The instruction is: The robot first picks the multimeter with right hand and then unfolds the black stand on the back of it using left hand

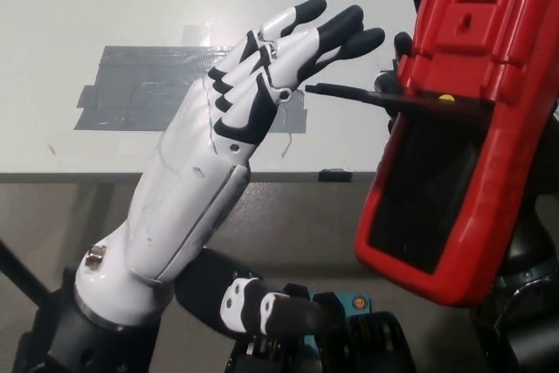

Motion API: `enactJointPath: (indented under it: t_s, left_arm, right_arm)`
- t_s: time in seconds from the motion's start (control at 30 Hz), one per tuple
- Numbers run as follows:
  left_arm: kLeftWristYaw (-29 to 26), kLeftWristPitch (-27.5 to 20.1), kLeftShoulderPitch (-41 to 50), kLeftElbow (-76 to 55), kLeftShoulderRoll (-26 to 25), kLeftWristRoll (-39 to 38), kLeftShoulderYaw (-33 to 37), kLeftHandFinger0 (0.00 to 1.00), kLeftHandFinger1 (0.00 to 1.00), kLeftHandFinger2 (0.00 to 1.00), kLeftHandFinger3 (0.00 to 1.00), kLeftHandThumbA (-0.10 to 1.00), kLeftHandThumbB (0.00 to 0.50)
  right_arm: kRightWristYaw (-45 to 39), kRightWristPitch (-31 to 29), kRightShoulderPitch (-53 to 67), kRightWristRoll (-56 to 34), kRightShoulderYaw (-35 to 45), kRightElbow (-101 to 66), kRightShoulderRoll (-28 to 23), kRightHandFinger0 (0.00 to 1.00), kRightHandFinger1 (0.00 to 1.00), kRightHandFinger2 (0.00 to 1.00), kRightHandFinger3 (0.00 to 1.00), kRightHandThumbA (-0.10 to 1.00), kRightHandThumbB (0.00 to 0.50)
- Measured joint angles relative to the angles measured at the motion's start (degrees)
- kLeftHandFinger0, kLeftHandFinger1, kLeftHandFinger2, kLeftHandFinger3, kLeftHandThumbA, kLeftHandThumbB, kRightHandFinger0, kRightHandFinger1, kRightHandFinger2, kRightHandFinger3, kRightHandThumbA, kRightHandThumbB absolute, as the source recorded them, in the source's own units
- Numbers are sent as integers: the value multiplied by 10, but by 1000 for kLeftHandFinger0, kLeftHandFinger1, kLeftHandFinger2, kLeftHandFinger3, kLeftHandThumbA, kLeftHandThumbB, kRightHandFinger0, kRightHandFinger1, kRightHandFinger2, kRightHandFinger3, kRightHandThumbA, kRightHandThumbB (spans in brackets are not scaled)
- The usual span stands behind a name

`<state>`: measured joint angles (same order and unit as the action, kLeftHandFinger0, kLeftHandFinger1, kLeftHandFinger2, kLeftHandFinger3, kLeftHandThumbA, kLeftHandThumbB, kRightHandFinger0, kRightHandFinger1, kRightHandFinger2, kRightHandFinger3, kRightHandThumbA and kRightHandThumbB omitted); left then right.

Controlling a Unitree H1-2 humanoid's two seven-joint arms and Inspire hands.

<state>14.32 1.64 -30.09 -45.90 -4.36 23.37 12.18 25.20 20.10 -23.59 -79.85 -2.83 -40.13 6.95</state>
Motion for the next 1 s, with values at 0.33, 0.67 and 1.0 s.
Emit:
enactJointPath:
  t_s: [0.33, 0.67, 1.0]
  left_arm:
    - [3, -2, 2, -2, 4, -7, 4, 1000, 921, 948, 1000, 1000, 436]
    - [8, -4, 11, -17, 4, -27, 11, 1000, 814, 860, 1000, 1000, 460]
    - [8, -21, 20, -18, 9, -28, 13, 1000, 728, 760, 1000, 1000, 437]
  right_arm:
    - [9, -10, 0, -1, 0, -3, -1, 0, 0, 31, 151, -100, 110]
    - [9, -27, 0, -1, 1, 0, 1, 0, 0, 709, 560, -100, 74]
    - [10, -37, -11, -1, 2, 3, 1, 0, 0, 614, 868, -100, 76]
